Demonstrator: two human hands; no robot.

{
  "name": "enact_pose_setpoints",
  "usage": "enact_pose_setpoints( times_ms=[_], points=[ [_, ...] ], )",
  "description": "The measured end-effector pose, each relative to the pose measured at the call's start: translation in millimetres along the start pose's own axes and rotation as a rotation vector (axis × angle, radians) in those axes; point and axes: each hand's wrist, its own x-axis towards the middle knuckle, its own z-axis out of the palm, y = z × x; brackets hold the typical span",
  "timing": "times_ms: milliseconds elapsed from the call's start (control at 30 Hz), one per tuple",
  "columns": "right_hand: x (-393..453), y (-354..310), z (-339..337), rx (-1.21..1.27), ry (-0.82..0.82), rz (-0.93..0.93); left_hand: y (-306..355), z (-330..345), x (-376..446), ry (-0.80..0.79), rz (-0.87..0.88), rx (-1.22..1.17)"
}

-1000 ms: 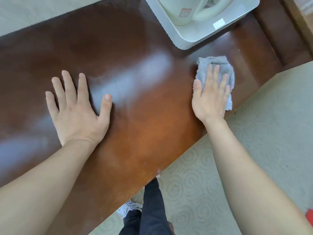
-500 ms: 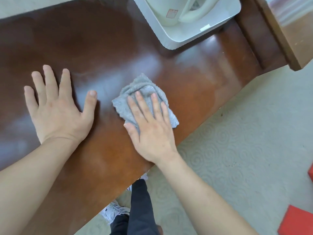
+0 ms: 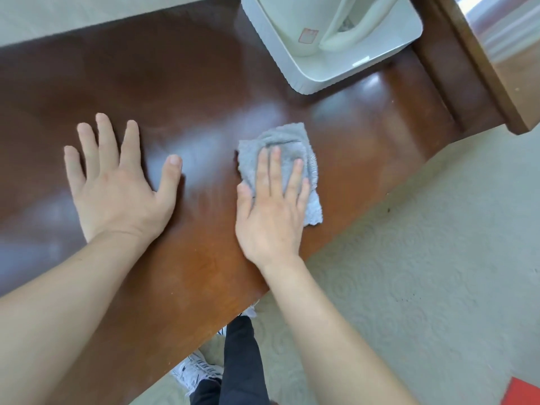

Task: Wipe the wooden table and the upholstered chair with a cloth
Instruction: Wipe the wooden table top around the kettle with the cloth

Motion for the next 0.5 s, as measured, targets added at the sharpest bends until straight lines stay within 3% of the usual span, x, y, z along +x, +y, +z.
enact_pose_setpoints(
  times_ms=[100, 200, 367, 500],
  points=[
    [-28.6, -31.4, 6.9, -0.032, -0.052, -0.242, 0.8, 0.1, 1.5, 0.006, 0.01, -0.006],
    [11.3, -9.9, -1.9, -0.067, -0.121, -0.41, -1.7, 2.3, 0.1, 0.021, 0.004, 0.001],
    [115.0, 4.6, -11.9, -0.053, -0.073, -0.076, -1.9, 2.9, 0.6, 0.007, 0.003, 0.025],
    [79.2, -11.7, -4.6, -0.01, -0.049, -0.158, -0.1, 0.4, 1.2, 0.02, 0.004, 0.011]
  ],
)
